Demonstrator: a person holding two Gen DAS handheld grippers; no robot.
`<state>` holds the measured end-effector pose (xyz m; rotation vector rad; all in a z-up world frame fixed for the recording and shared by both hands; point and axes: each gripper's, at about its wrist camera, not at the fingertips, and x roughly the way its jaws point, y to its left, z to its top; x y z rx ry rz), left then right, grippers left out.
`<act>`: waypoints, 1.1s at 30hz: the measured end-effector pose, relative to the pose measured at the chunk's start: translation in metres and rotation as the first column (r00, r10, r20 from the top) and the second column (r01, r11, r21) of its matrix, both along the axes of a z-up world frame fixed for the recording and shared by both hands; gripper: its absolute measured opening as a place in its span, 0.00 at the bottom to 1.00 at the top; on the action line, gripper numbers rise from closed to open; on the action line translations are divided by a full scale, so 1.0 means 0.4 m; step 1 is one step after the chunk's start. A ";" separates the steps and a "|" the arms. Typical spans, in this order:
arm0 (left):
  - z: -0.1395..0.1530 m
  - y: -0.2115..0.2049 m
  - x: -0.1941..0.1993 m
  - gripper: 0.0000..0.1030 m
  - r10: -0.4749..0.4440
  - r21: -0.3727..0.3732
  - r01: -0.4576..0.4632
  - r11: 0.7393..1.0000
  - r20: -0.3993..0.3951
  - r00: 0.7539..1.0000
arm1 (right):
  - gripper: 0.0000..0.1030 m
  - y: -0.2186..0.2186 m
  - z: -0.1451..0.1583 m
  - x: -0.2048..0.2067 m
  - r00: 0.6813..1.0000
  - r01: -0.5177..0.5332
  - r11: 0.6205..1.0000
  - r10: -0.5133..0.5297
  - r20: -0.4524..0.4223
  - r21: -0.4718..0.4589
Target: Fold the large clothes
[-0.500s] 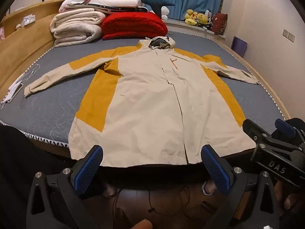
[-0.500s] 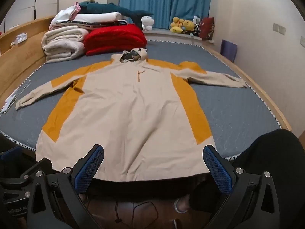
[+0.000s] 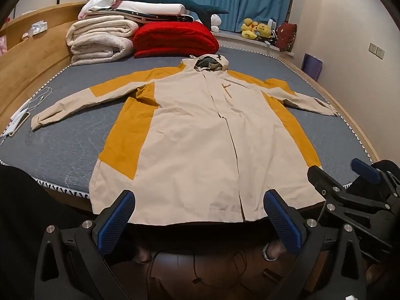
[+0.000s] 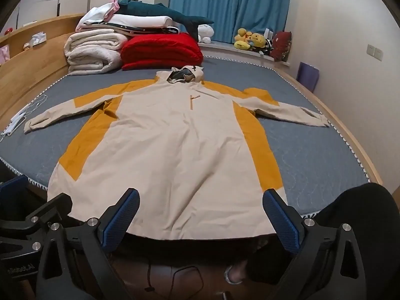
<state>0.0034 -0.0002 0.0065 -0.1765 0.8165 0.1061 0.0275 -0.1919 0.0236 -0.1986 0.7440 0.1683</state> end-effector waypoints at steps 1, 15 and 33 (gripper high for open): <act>0.001 -0.001 0.000 0.99 -0.003 -0.001 0.003 1.000 0.001 1.000 | 0.88 -0.001 0.001 -0.002 1.000 -0.004 1.000 0.004 -0.002 0.003; -0.009 -0.004 0.001 0.99 0.002 0.001 -0.001 1.000 -0.019 1.000 | 0.80 0.015 -0.015 -0.016 1.000 -0.019 1.000 0.019 -0.024 0.013; -0.019 -0.002 0.006 0.99 0.010 0.002 -0.010 1.000 -0.025 1.000 | 0.80 0.017 -0.016 -0.017 1.000 -0.001 1.000 0.001 -0.012 0.007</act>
